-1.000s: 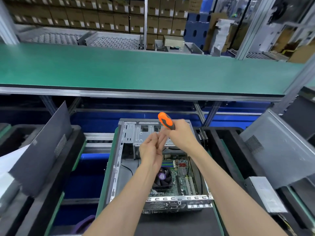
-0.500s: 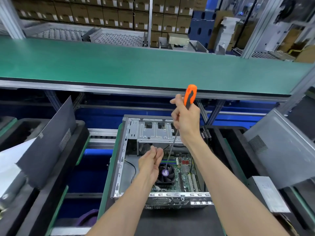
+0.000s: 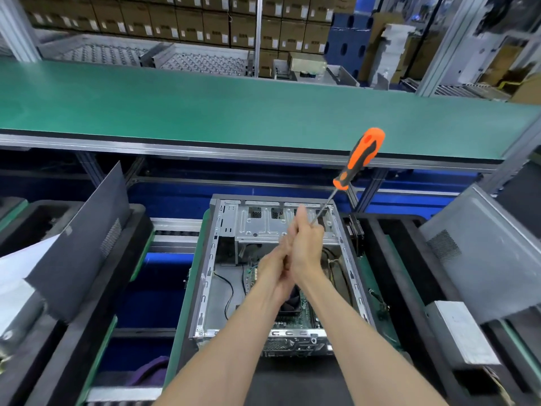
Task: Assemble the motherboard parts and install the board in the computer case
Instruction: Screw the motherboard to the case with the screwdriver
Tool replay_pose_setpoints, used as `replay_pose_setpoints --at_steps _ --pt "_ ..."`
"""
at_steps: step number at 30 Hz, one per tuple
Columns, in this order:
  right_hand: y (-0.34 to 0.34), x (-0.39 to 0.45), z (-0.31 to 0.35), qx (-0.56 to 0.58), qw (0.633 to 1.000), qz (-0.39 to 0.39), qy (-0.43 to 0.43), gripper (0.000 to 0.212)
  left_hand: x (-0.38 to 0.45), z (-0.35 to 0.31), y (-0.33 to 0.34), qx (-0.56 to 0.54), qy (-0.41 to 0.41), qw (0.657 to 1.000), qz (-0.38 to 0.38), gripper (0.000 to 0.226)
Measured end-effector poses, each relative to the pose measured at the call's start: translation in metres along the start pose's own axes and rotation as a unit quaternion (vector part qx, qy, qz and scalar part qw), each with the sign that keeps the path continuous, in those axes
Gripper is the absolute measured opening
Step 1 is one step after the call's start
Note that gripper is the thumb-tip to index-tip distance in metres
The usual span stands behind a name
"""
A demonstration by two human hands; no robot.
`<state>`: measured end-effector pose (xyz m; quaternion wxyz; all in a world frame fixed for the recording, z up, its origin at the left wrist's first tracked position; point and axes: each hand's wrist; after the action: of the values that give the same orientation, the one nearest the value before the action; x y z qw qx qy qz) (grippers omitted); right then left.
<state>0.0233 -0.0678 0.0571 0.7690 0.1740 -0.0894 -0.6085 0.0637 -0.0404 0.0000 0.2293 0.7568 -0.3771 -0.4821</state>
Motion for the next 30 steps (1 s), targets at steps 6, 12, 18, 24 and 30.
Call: replay_pose_setpoints --at_steps 6,12,18,24,30 --pt "-0.009 0.027 0.037 0.063 0.998 -0.012 -0.027 0.059 -0.001 0.004 -0.030 -0.064 0.009 0.997 -0.050 0.019" --pt "-0.011 0.033 0.036 0.101 0.995 -0.010 -0.019 0.060 -0.008 0.008 -0.019 -0.134 -0.004 0.991 -0.008 0.021" --pt "-0.012 0.032 0.037 0.108 0.994 -0.003 -0.023 0.061 -0.015 0.007 -0.007 -0.161 -0.005 0.987 -0.001 0.018" --pt "-0.010 0.033 0.039 0.103 0.994 0.008 -0.037 0.063 -0.016 0.006 0.000 -0.162 -0.003 0.987 0.000 0.015" --pt "-0.011 0.035 0.038 0.097 0.994 0.022 -0.044 0.063 -0.017 0.004 0.002 -0.152 0.004 0.988 -0.001 0.016"
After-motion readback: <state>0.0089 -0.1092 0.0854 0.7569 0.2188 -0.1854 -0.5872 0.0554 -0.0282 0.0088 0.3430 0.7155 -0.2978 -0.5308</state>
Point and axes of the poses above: each hand's wrist, its own x-axis towards the middle knuckle, its own y-axis out of the palm, z = x × y, and after that the axes turned 6 degrees about x, right-handed
